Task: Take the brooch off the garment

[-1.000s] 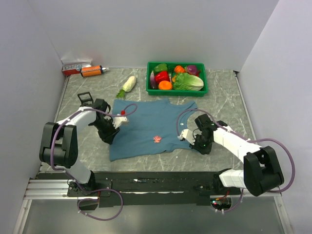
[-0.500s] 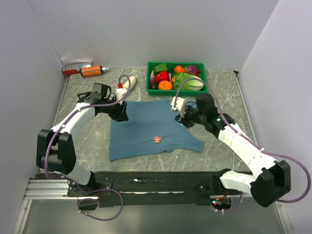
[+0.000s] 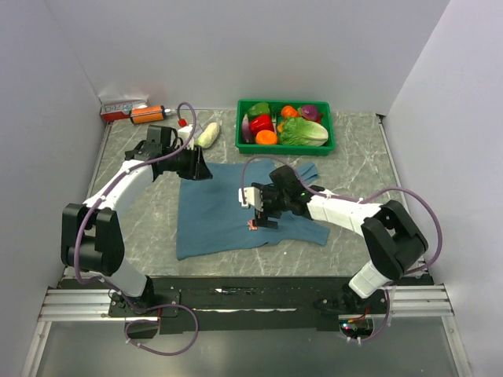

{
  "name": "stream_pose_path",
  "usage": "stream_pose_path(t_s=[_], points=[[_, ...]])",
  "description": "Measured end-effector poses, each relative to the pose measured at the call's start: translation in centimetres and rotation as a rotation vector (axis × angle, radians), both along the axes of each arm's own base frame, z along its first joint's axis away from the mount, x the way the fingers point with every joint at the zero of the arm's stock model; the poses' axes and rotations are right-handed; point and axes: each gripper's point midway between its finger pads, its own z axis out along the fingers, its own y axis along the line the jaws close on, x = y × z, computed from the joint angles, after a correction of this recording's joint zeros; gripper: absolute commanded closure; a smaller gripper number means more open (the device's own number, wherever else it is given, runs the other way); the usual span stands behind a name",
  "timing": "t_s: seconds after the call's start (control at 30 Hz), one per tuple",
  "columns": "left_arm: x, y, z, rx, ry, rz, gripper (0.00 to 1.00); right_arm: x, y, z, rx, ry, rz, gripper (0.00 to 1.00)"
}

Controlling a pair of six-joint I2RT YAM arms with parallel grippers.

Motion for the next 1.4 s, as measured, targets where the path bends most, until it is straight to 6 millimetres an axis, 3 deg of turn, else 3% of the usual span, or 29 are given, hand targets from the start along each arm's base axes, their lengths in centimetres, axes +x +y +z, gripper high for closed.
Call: stream_pose_path(t_s=[0.33, 0.6, 0.9, 1.1, 1.4], points=[[0.4, 1.6, 0.0, 0.007, 0.007, 0.047, 0.59, -1.3, 3.0, -2.5, -0.082, -0.003, 0.157, 0.24], [0.3, 1.9, 1.0, 0.004, -0.022, 0.054, 0.59, -2.4, 3.0, -2.8, -0.125, 0.028, 0.241, 0.31], [0.2, 1.9, 0.8, 0.006, -0.020, 0.053, 0.59, -3.1, 2.8, -4.6, -0.174, 0.039, 0.293, 0.34], [0.2, 1.9, 0.8, 0.007, -0.018, 0.054, 0.59, -2.7, 2.9, -4.5, -0.180, 0.019, 0.278, 0.38], [0.3, 2.2, 0.8, 0.004, -0.016, 0.063, 0.59, 0.2, 2.7, -3.9, -0.198, -0.061, 0.147, 0.41]])
